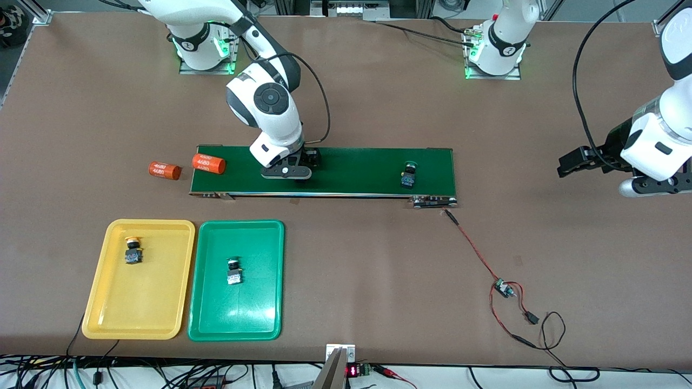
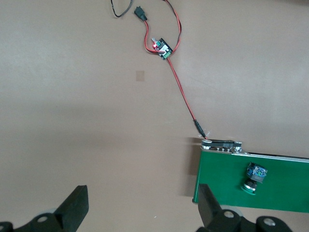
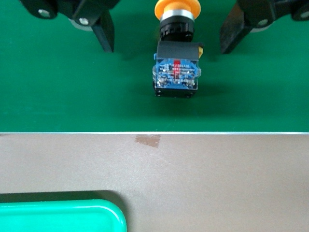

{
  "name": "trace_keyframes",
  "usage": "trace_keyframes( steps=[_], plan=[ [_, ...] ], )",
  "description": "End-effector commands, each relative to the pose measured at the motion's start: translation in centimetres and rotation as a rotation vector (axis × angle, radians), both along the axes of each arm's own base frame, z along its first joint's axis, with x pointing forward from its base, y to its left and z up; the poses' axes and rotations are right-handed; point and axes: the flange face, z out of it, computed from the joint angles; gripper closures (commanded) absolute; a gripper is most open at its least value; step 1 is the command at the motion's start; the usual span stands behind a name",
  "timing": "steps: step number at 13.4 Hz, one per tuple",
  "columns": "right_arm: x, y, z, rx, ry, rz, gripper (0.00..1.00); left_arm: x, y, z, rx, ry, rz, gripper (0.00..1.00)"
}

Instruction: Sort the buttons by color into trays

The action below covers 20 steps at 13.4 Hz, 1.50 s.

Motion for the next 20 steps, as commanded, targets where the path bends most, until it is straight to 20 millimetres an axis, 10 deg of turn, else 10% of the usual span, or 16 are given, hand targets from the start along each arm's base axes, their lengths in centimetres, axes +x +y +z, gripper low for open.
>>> trace_keyframes(
  steps=[1, 4, 9, 15, 20],
  plan=[
    [0.6, -0.2, -0.8, -0.027, -0.003, 0.0, 0.06, 0.9, 1.9, -0.2, 0.015, 0.015, -0.012, 0.0],
    [0.8, -0.5, -1.6, -0.034, 0.0, 0.006, 0.17, 0.9, 1.8, -0.2, 0.011, 0.012, -0.087, 0.0],
    [1.8, -1.5, -1.3, -0.04, -0.01, -0.01, 0.81, 0.8, 4.2, -0.2, 0.013, 0.025, -0.048, 0.0],
    [5.6, -6.4, 5.8, -0.077, -0.057, -0.053, 0.85, 0.3, 4.0, 4.1, 0.021, -0.012, -0.052, 0.0],
    [10.2, -17.0, 12.3, -0.141, -0.033, 0.033, 0.85, -0.2, 3.1, 4.8, 0.031, 0.009, -0.078, 0.0]
  ],
)
